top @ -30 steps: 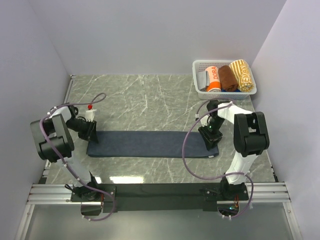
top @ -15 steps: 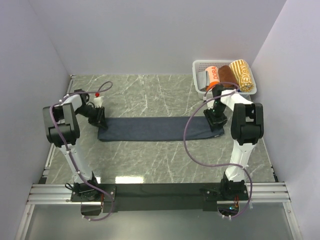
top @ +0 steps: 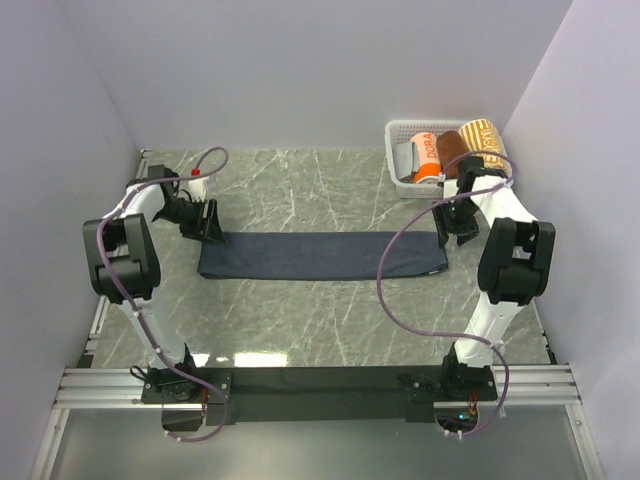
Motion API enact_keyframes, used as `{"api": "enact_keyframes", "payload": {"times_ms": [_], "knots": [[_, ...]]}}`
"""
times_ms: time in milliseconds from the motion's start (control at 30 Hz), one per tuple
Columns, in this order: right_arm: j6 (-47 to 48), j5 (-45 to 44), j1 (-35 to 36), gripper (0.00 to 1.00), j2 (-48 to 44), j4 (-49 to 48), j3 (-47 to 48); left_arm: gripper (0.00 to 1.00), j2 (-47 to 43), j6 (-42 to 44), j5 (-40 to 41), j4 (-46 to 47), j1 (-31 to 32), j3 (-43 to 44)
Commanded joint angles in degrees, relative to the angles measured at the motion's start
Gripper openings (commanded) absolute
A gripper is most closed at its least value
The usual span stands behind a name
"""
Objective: Roll the towels
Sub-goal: Fold the towel
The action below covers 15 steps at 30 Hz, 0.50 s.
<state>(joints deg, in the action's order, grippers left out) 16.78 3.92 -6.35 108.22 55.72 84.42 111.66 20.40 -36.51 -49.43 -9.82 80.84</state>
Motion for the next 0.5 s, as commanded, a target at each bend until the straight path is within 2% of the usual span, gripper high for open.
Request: {"api": "enact_keyframes", "payload": {"times_ms": [0,167,467], "knots": [[-5.3,2.7,-1.6,0.59,0.7,0.2,-0.5,0.63,-6.1,-0.8,-2.7,1.6,-0.2,1.0],[-7.9,5.2,-2.9,0.55,2.5,-0.6,-2.1,0.68,-8.1,-1.2,-1.5,2.5,-0.2,1.1],[-9.2,7.8,-3.8,0.47,6.6,-3.3,-5.1,0.71,-11.0,-2.5,-1.3,4.5,-0.1,-1.4]]}}
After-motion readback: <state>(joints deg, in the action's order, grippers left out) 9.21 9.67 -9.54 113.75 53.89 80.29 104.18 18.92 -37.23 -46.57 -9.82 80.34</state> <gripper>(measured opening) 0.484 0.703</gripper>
